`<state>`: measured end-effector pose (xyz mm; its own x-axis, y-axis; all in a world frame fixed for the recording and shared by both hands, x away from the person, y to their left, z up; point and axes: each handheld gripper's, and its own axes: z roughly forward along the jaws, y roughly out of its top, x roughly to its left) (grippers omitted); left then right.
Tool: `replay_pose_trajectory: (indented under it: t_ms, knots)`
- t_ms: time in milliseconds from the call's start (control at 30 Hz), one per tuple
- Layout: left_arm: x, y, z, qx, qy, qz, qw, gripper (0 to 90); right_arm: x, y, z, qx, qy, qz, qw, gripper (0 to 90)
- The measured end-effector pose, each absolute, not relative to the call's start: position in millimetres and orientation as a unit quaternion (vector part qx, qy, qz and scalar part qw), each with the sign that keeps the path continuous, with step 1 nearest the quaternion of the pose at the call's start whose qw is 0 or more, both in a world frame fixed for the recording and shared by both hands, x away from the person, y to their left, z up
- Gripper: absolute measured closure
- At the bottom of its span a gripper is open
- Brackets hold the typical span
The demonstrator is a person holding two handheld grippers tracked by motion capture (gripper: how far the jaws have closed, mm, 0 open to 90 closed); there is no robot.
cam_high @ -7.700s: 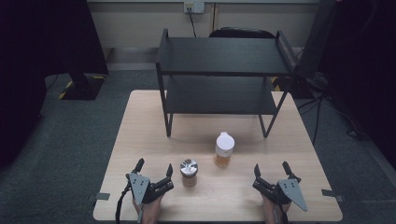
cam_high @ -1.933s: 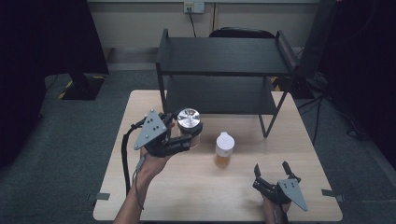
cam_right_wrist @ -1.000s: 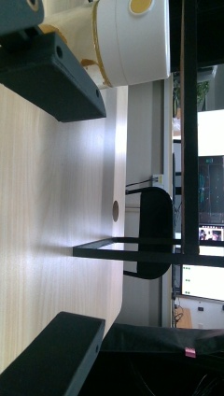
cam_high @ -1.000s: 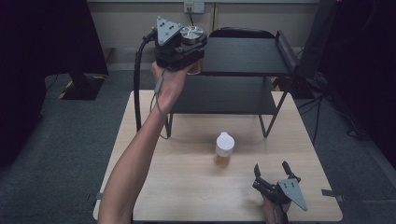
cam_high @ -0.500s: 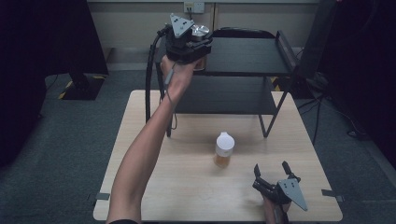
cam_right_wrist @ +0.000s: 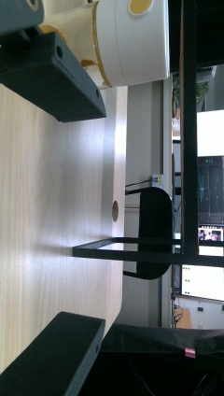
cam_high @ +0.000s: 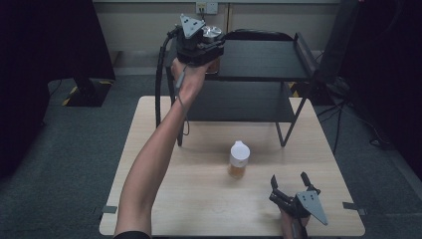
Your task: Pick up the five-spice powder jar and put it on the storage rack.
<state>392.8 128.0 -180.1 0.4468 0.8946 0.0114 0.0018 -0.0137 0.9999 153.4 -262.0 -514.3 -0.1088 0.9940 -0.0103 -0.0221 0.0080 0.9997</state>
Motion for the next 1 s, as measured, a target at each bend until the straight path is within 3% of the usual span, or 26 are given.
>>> replay_pose_trajectory:
  t_ms: [233, 267, 300, 333, 433, 733, 1000]
  knots:
    - [393.3, 126.6, -180.7, 0.604, 0.374, 0.375, 0.596, 34.7, 153.4, -261.9, -514.3, 0.464, 0.523, 0.529, 0.480, 0.2]
    - [388.5, 115.0, -182.8, 0.594, 0.382, 0.411, 0.577, 26.8, 153.4, -261.9, -514.3, 0.464, 0.523, 0.529, 0.480, 0.2]
    - [388.5, 115.0, -182.8, 0.594, 0.382, 0.411, 0.577, 18.0, 153.4, -261.9, -514.3, 0.464, 0.523, 0.529, 0.480, 0.2]
    - [386.4, 112.1, -185.1, 0.589, 0.377, 0.424, 0.575, 18.0, 153.4, -261.9, -514.3, 0.464, 0.523, 0.529, 0.480, 0.2]
    - [382.5, 109.9, -186.9, 0.576, 0.371, 0.433, 0.585, 1.3, 153.4, -261.9, -514.3, 0.464, 0.523, 0.530, 0.480, 0.2]
    - [372.2, 119.3, -188.0, 0.580, 0.361, 0.407, 0.606, 0.0, 153.4, -261.9, -514.3, 0.464, 0.523, 0.530, 0.480, 0.2]
    - [336.8, 127.9, -215.2, 0.573, 0.348, 0.412, 0.617, 0.0, 153.5, -262.1, -514.4, 0.464, 0.524, 0.529, 0.480, 0.2]
